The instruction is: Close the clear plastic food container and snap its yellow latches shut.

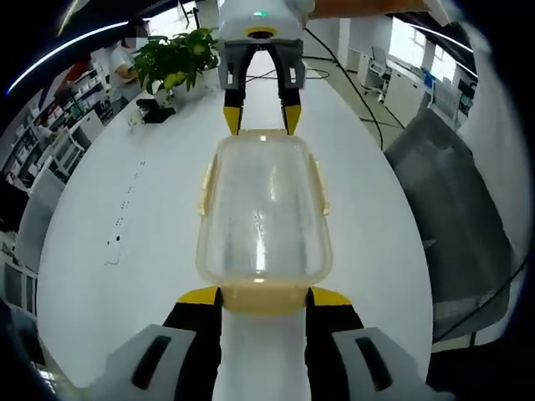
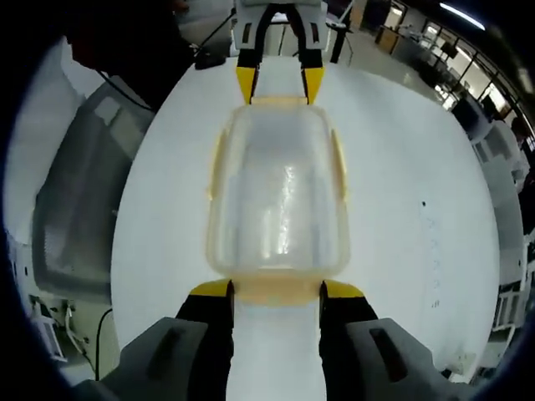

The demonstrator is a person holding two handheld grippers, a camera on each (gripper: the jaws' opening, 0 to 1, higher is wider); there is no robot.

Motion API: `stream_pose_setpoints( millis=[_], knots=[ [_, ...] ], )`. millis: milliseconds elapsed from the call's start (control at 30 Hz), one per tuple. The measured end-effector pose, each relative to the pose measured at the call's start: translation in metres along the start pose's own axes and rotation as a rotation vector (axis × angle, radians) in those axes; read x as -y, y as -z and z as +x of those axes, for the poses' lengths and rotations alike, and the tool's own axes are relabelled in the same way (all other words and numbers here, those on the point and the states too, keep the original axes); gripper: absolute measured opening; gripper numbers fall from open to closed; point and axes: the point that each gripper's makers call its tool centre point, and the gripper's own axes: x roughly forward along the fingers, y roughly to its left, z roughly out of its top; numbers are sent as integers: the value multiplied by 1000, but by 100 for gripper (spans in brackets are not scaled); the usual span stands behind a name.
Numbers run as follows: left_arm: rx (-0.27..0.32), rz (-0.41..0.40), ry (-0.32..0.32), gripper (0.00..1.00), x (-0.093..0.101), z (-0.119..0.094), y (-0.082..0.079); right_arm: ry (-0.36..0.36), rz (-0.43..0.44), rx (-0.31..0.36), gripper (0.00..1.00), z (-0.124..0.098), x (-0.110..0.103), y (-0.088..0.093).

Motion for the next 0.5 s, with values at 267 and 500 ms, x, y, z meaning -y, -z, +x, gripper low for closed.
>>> stream_pose_setpoints(
  millis=[267,500],
  knots=[
    [17,-14,-9,33,-1,26,-13,-5,-4,-36,36,3,-1,28],
    [22,-14,-4,33,-1,39,-20,-14,-2,-48,36,7,-4,42]
  ],
)
